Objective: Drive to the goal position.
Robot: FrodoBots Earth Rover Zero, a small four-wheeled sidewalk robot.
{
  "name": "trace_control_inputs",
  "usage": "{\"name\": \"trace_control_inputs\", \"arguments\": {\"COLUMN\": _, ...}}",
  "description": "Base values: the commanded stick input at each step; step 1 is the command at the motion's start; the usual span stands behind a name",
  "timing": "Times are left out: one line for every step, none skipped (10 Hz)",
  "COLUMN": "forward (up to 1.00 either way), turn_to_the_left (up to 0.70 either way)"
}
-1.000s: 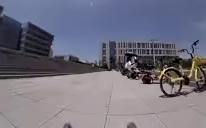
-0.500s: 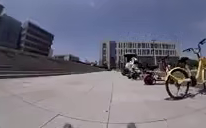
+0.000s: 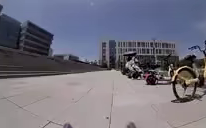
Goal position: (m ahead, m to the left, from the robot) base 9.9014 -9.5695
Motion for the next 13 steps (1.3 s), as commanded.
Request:
{"name": "trace_control_inputs", "arguments": {"forward": 0.45, "turn_to_the_left": -0.14}}
{"name": "trace_control_inputs", "arguments": {"forward": 0.45, "turn_to_the_left": 0.0}}
{"name": "trace_control_inputs", "arguments": {"forward": 0.45, "turn_to_the_left": 0.0}}
{"name": "trace_control_inputs", "arguments": {"forward": 0.45, "turn_to_the_left": 0.0}}
{"name": "trace_control_inputs", "arguments": {"forward": 0.45, "turn_to_the_left": 0.0}}
{"name": "trace_control_inputs", "arguments": {"forward": 0.45, "turn_to_the_left": 0.0}}
{"name": "trace_control_inputs", "arguments": {"forward": 0.45, "turn_to_the_left": 0.0}}
{"name": "trace_control_inputs", "arguments": {"forward": 0.45, "turn_to_the_left": 0.0}}
{"name": "trace_control_inputs", "arguments": {"forward": 0.45, "turn_to_the_left": 0.0}}
{"name": "trace_control_inputs", "arguments": {"forward": 0.45, "turn_to_the_left": 0.0}}
{"name": "trace_control_inputs", "arguments": {"forward": 0.45, "turn_to_the_left": 0.0}}
{"name": "trace_control_inputs", "arguments": {"forward": 0.45, "turn_to_the_left": 0.0}}
{"name": "trace_control_inputs", "arguments": {"forward": 0.45, "turn_to_the_left": 0.0}}
